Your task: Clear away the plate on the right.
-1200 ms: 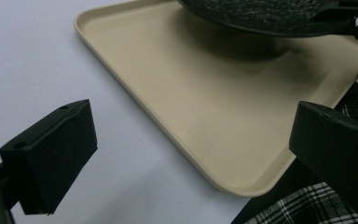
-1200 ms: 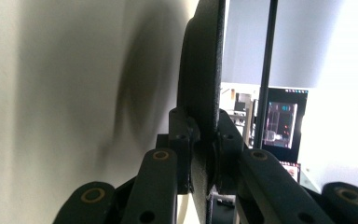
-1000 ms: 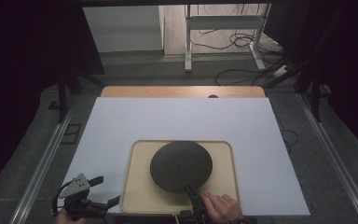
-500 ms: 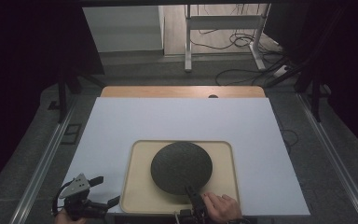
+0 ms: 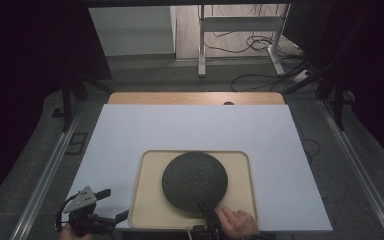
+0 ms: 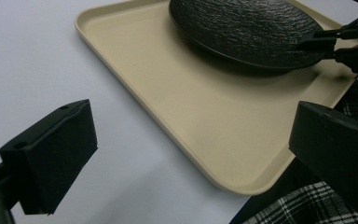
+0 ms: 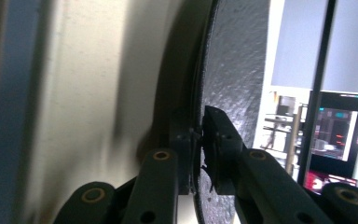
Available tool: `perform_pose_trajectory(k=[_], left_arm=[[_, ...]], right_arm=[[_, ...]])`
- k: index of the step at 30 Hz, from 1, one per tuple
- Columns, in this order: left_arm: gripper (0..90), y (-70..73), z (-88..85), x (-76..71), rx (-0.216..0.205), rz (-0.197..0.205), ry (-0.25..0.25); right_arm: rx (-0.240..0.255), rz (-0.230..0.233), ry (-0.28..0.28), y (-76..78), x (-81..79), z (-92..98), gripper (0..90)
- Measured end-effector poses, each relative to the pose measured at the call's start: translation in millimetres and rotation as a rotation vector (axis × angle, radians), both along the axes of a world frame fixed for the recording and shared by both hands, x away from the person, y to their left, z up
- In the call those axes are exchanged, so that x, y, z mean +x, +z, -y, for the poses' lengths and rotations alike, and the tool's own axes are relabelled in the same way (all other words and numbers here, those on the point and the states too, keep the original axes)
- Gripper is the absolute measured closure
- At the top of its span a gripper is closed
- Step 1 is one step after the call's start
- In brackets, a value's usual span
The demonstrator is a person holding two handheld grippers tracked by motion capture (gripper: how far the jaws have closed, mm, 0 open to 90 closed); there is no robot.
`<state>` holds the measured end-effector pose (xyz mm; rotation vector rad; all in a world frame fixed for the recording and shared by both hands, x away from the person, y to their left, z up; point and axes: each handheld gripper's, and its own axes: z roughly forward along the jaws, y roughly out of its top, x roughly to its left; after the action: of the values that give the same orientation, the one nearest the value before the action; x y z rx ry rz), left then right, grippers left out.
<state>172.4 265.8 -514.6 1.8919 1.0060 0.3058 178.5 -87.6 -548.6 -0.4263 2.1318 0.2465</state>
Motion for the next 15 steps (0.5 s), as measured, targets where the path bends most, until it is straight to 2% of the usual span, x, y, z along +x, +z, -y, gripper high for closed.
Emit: perform_pose_trajectory(k=[5,6,7,15], left_arm=[[0.6,0.1,0.4,0.0,0.003,0.001,-0.003],[0.5,0.2,0.8,0.0,0.004,0.001,-0.004],[0.5,0.2,1.0,0.0,0.007,0.002,-0.006],[0.6,0.2,1.2,-0.2,0.008,0.003,-0.008]], right_arm=[[-0.027,-0.008,-0.019,-0.3,-1.0,-0.7,79.8],[-0.035,0.028,-0.031,-1.5,-2.2,-0.3,79.2],[-0.035,0.028,-0.031,-1.5,-2.2,-0.3,79.2],[-0.022,-0.002,-0.037,0.1,0.0,0.0,77.4]])
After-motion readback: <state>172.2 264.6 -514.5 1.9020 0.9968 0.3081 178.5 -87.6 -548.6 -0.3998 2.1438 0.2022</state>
